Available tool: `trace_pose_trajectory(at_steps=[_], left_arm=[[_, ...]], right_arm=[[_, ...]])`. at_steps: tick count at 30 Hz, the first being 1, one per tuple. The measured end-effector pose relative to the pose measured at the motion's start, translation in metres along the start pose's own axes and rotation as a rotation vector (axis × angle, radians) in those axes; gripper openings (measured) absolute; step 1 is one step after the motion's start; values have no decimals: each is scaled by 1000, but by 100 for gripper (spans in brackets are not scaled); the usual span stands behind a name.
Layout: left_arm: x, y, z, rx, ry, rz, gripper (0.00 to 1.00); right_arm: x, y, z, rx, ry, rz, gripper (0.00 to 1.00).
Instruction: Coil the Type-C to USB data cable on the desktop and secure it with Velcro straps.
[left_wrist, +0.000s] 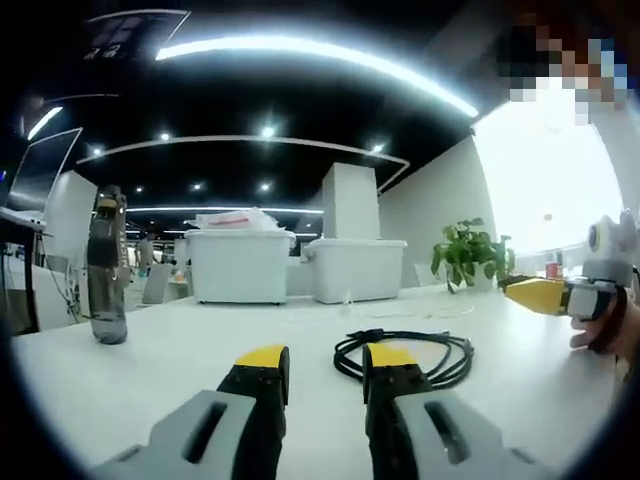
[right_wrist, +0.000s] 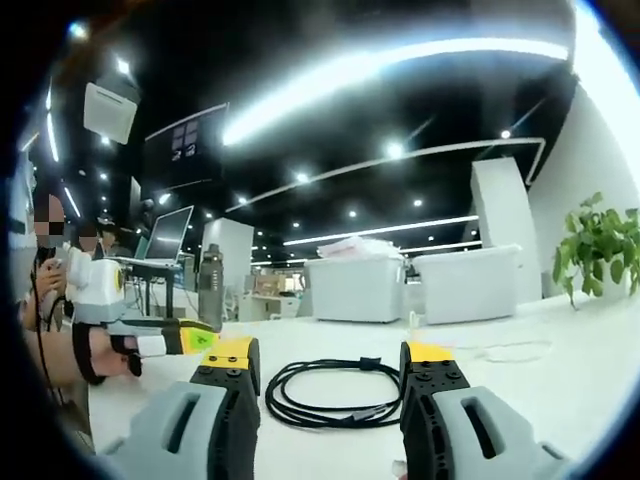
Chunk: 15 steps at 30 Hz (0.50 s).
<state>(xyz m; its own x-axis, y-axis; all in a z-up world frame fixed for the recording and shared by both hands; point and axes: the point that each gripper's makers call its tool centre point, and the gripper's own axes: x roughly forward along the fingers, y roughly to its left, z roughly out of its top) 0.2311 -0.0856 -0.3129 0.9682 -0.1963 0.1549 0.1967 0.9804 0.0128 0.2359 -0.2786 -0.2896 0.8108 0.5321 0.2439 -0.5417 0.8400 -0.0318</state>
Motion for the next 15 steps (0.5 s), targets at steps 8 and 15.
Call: trace_pose_trajectory(at_steps=[8, 15], left_arm=[[-2, 5, 2, 42, -2, 44, 31], [-2, 12, 3, 14, -12, 72, 31]], right_arm=[[2, -4, -5, 79, 23, 10, 55], [1, -12, -10, 149, 44, -3, 55]])
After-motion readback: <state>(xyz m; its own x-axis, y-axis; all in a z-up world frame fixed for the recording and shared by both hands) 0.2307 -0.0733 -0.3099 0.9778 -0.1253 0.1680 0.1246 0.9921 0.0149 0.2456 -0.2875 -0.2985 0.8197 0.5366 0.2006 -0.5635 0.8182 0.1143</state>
